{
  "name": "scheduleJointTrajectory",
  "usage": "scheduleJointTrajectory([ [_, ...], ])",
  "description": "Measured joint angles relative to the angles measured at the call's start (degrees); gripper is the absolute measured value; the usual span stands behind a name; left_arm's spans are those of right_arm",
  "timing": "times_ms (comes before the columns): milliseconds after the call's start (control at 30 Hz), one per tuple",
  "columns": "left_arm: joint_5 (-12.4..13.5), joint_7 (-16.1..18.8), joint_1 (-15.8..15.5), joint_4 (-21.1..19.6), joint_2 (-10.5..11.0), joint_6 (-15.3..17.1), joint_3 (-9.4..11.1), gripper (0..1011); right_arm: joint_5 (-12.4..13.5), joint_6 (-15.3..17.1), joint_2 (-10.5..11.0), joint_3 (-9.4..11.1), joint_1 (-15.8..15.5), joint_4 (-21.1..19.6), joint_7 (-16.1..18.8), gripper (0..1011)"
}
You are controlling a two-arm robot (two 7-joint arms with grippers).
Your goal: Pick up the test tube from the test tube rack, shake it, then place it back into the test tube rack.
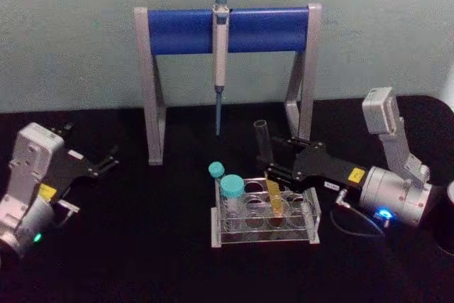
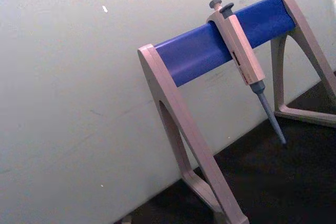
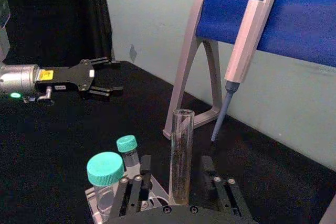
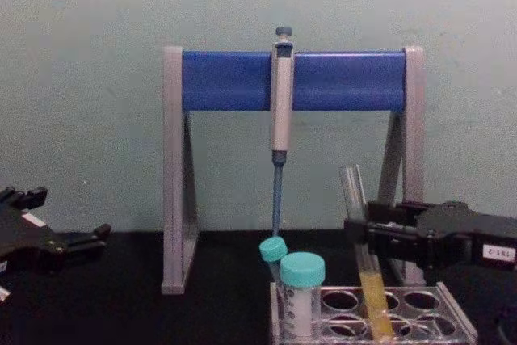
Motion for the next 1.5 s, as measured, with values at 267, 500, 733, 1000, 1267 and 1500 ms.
scheduleJointTrajectory([
  [267, 0.00, 0.00, 0.00, 0.00, 0.00, 0.00, 0.00, 1001, 0.05, -0.02, 0.00, 0.00, 0.03, -0.02, 0.00, 831],
  [500, 0.00, 0.00, 0.00, 0.00, 0.00, 0.00, 0.00, 1001, 0.09, -0.05, 0.00, 0.00, 0.03, -0.04, 0.00, 1000],
  [733, 0.00, 0.00, 0.00, 0.00, 0.00, 0.00, 0.00, 1001, 0.10, -0.08, 0.00, 0.00, 0.03, -0.04, 0.00, 1000],
  [1000, 0.00, 0.00, 0.00, 0.00, 0.00, 0.00, 0.00, 1001, 0.60, -4.52, 0.23, 2.31, -2.17, -2.70, -1.02, 1000],
  [1267, 0.00, 0.00, 0.00, 0.00, 0.00, 0.00, 0.00, 1001, -1.19, -7.11, 0.33, 7.84, -7.58, -8.90, -11.20, 1000],
  [1500, 0.00, 0.00, 0.00, 0.00, 0.00, 0.00, 0.00, 1001, -6.03, -1.90, -1.17, 11.77, -11.39, -11.83, -25.15, 1000],
])
